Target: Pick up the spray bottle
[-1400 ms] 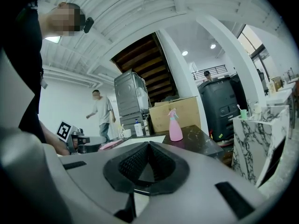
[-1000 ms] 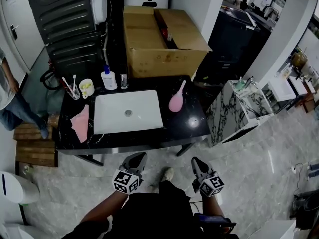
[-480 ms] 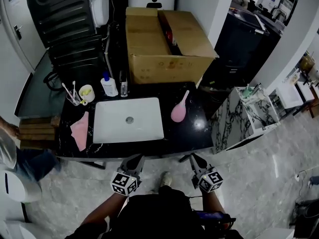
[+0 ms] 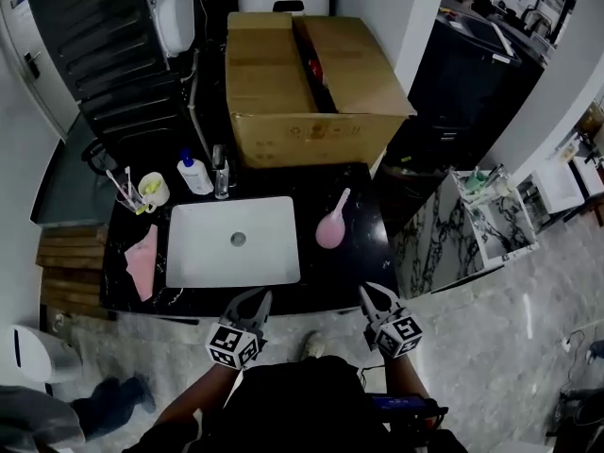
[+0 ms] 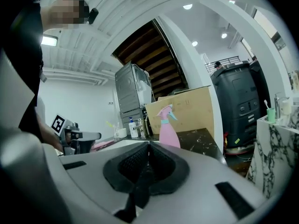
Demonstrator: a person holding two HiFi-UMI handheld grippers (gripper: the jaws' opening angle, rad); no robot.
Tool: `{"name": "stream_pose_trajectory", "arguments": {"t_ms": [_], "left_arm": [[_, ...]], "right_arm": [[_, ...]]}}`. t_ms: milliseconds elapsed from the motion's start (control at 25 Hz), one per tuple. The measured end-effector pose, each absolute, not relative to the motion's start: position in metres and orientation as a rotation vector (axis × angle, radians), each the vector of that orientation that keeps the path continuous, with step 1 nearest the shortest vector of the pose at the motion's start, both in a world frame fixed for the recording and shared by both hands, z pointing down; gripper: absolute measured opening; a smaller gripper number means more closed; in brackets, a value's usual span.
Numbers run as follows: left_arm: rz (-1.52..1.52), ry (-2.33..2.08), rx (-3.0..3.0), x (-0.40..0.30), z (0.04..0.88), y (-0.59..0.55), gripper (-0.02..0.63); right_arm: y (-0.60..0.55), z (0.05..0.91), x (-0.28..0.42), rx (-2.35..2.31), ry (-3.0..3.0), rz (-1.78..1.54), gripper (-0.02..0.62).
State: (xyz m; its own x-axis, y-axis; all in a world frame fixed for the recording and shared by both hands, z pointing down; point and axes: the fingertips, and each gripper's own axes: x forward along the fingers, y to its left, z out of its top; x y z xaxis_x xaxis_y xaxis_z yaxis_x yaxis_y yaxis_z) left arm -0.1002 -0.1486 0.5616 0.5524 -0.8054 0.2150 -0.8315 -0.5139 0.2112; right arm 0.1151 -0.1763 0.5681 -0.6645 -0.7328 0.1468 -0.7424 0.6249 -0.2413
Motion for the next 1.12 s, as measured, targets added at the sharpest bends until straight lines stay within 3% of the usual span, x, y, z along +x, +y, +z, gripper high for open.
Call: {"name": "stream_pose_trajectory", "arguments": {"t_ms": [520,1120], "left_arm": [[0.115,-1.436,2.490,-0.064,0.544,-0.196,0.008],[0.115,-1.470,2.453,-0.079,0.546,-0.216,0.008]], "right_arm": [[-0.255,0.561,0.124,1.070,-2.865,0.346,0.026],[-0.305,0.550,0.091,0.969,-2.871,0.286,0.028]]}}
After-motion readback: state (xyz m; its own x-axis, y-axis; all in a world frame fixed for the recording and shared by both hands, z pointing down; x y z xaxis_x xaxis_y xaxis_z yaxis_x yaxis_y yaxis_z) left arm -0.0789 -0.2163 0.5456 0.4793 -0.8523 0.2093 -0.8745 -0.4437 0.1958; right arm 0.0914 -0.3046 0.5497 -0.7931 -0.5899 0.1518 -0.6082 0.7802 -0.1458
